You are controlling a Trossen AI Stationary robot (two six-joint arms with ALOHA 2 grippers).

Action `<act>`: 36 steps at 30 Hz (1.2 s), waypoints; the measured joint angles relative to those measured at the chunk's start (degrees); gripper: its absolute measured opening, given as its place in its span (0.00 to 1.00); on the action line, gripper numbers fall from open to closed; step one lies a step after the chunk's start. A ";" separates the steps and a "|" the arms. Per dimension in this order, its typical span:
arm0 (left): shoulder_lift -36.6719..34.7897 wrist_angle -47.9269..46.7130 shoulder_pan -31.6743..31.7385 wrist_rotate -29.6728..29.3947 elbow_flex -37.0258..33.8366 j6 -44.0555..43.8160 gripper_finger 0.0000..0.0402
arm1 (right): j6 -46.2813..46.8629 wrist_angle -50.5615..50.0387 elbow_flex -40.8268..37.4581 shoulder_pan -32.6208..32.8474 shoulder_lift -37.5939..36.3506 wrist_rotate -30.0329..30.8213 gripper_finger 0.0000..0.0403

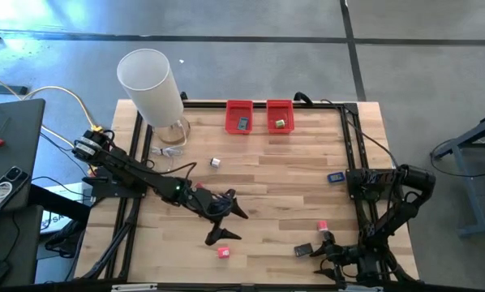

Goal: Pick & Place Office items
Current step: Put the black timer into the left red bin

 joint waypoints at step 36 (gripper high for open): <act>0.00 0.22 -0.02 -2.64 0.00 0.83 0.84 | 16.38 -7.00 0.24 -1.79 -0.22 -3.58 0.62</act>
